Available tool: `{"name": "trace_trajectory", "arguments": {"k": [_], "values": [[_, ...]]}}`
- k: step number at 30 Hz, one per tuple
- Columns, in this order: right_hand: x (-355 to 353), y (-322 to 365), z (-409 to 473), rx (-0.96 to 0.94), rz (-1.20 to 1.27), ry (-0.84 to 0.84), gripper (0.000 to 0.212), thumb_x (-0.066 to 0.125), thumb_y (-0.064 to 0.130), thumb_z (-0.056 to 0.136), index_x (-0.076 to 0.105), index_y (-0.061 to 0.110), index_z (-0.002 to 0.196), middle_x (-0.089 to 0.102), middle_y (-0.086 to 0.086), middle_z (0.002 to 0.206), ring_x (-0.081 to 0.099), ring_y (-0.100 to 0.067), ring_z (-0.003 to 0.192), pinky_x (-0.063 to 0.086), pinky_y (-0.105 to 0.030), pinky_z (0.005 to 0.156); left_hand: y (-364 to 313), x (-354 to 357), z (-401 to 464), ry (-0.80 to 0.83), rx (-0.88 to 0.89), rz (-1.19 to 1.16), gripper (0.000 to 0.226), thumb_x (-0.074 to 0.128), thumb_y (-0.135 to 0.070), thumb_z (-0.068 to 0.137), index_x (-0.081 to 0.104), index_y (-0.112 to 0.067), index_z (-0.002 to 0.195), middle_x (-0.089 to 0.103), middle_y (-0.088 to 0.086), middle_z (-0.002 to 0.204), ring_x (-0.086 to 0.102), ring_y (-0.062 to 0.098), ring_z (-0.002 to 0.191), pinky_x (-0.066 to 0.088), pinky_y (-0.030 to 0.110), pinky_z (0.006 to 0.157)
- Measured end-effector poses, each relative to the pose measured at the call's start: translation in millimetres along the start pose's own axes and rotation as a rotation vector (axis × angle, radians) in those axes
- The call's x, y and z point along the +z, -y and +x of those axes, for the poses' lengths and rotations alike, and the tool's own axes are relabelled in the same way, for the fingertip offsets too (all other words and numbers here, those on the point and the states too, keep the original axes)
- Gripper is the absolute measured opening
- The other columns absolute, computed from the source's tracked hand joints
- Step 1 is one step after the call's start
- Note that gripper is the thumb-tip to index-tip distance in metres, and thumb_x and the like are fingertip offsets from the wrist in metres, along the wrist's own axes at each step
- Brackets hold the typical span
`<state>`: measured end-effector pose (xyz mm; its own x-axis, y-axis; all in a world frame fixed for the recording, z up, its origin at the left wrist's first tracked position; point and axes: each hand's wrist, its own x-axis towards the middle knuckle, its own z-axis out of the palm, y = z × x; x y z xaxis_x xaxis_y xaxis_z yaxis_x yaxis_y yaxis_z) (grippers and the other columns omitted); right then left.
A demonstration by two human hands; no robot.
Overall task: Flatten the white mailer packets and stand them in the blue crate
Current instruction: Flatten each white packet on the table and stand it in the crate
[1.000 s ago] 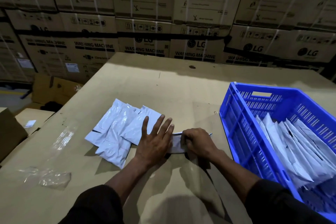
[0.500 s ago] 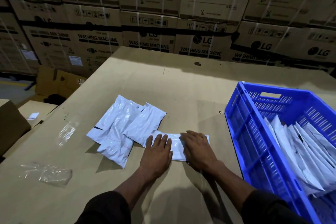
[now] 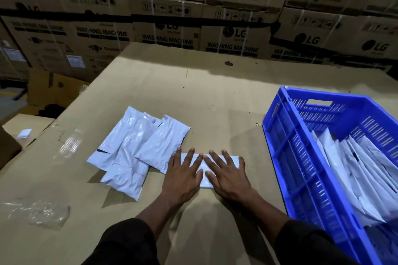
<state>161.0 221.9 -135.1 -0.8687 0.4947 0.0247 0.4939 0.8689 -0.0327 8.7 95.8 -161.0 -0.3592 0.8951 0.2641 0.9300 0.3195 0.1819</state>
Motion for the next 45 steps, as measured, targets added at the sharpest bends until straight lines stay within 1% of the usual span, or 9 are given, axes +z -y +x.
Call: {"name": "trace_trajectory", "arguments": {"k": [6,9,15,19,22,27,34,39,45], "values": [[-0.4,1.7,-3.9,0.011,-0.004,-0.046,0.055,0.029,0.054,0.102,0.040,0.032,0.151,0.037,0.009,0.158,0.037,-0.026,0.145,0.033,-0.064,0.101,-0.7,2.6,0.2,0.041,-0.021,0.000,0.056,0.036,-0.052,0.103,0.050,-0.027,0.152,0.045,0.009,0.159,0.037,0.049,0.145,0.036,0.061,0.113],[2.5,0.3,-4.0,0.015,-0.005,-0.032,0.054,0.030,0.052,0.102,0.039,0.032,0.151,0.036,0.009,0.159,0.036,-0.024,0.145,0.032,-0.063,0.102,-4.0,2.3,2.2,0.099,-0.018,0.013,0.058,0.034,-0.051,0.102,0.053,-0.024,0.150,0.047,0.010,0.157,0.042,0.052,0.141,0.042,0.063,0.109],[1.0,-2.1,-3.9,0.015,0.008,0.024,0.057,0.014,0.055,0.104,0.036,0.035,0.152,0.031,0.009,0.161,0.034,-0.024,0.146,0.035,-0.060,0.103,-2.3,-4.3,-3.4,0.127,-0.052,0.022,0.059,0.034,-0.052,0.102,0.050,-0.023,0.151,0.046,0.009,0.158,0.041,0.048,0.144,0.046,0.063,0.106],[-0.1,-12.1,-14.7,0.122,0.090,-0.003,0.071,-0.004,0.066,0.096,0.024,0.040,0.156,0.016,0.011,0.166,0.012,-0.025,0.153,0.015,-0.051,0.120,-5.5,-7.1,-10.8,0.049,-0.078,0.006,0.057,0.037,-0.046,0.101,0.056,-0.017,0.147,0.046,0.015,0.158,0.041,0.050,0.143,0.046,0.062,0.105],[-0.7,-14.8,-17.0,0.137,0.110,0.017,0.077,-0.012,0.069,0.090,0.014,0.041,0.157,0.007,0.013,0.167,0.003,-0.024,0.154,0.006,-0.048,0.122,-7.1,-6.6,-13.8,0.014,-0.080,0.009,0.057,0.036,-0.045,0.103,0.054,-0.017,0.148,0.040,0.015,0.161,0.036,0.050,0.145,0.043,0.061,0.108],[-1.4,-13.7,-15.3,0.146,0.102,0.017,0.068,-0.003,0.065,0.095,0.012,0.043,0.157,0.005,0.014,0.167,0.003,-0.022,0.154,0.004,-0.049,0.122,-11.3,-4.9,-16.9,0.002,-0.078,0.028,0.058,0.032,-0.047,0.104,0.043,-0.026,0.156,0.018,0.009,0.171,0.025,0.050,0.150,0.032,0.060,0.114],[-0.7,-14.2,-13.7,0.160,0.092,0.098,0.063,0.004,0.061,0.098,0.006,0.041,0.158,0.000,0.013,0.167,-0.003,-0.023,0.154,-0.006,-0.056,0.120,-8.3,3.6,-17.0,0.042,-0.086,-0.004,0.057,0.035,-0.053,0.102,0.051,-0.029,0.151,0.037,0.012,0.163,0.030,0.053,0.147,0.032,0.064,0.113],[1.4,-6.1,-17.6,0.014,-0.015,0.058,0.063,0.008,0.059,0.102,0.024,0.034,0.158,0.019,0.006,0.166,0.016,-0.026,0.153,0.005,-0.060,0.118,-8.1,1.5,-17.2,0.054,-0.088,-0.001,0.057,0.038,-0.052,0.100,0.054,-0.028,0.149,0.045,0.011,0.158,0.038,0.054,0.142,0.038,0.065,0.109],[1.1,-6.6,-18.5,0.002,0.024,0.038,0.057,0.013,0.058,0.102,0.016,0.042,0.157,0.013,0.012,0.166,0.014,-0.020,0.153,0.007,-0.052,0.119,-9.8,-0.7,-28.2,0.025,-0.097,0.026,0.060,0.032,-0.050,0.104,0.037,-0.026,0.159,0.026,0.011,0.169,0.023,0.049,0.152,0.030,0.066,0.115]]}}
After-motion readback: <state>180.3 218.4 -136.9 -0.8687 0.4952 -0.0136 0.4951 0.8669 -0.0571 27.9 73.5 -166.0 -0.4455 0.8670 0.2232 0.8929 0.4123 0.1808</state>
